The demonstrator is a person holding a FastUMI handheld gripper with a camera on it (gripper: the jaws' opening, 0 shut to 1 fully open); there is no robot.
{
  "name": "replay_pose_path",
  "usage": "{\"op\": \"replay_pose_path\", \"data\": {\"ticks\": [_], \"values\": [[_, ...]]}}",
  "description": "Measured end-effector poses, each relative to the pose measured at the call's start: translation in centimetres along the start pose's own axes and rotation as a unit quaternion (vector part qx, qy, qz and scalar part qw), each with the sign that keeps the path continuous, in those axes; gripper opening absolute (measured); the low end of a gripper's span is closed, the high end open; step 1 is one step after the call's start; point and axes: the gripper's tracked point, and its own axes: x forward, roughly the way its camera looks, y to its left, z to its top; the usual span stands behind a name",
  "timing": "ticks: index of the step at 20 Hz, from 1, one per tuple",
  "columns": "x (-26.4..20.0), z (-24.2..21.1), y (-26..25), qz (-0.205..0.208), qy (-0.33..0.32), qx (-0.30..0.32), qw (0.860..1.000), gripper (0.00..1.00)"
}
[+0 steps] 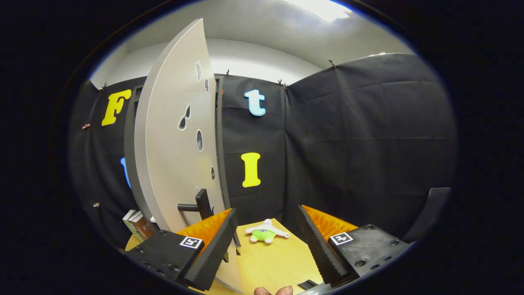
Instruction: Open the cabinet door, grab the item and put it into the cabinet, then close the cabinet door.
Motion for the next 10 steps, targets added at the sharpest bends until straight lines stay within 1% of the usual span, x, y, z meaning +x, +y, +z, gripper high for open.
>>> {"op": "replay_pose_path", "data": {"ticks": [6,10], "values": [[-0.9,-0.3,4.1,0.045,0.008,0.006,0.999,0.97],[-0.4,-1.0,8.5,0.086,0.016,0.015,0.996,0.97]]}}
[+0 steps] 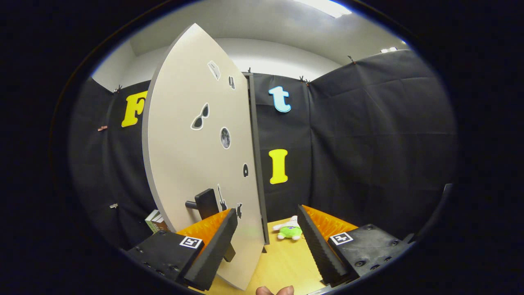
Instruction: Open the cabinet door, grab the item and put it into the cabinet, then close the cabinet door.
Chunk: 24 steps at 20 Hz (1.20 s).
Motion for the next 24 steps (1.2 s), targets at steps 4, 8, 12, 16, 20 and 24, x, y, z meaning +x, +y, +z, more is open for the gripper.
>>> {"op": "replay_pose_path", "data": {"ticks": [4,8,12,16,20,24], "values": [[0.3,-1.1,4.0,0.049,0.010,-0.010,0.999,0.97],[0.3,-1.4,8.6,0.099,0.010,-0.015,0.995,0.97],[-0.1,-2.1,11.7,0.127,0.015,-0.017,0.992,0.97],[-0.4,-2.4,12.4,0.133,0.014,-0.024,0.991,0.97],[-0.5,-2.5,12.1,0.129,0.010,-0.033,0.991,0.97],[-0.5,-2.7,11.3,0.121,0.011,-0.034,0.992,0.97]]}}
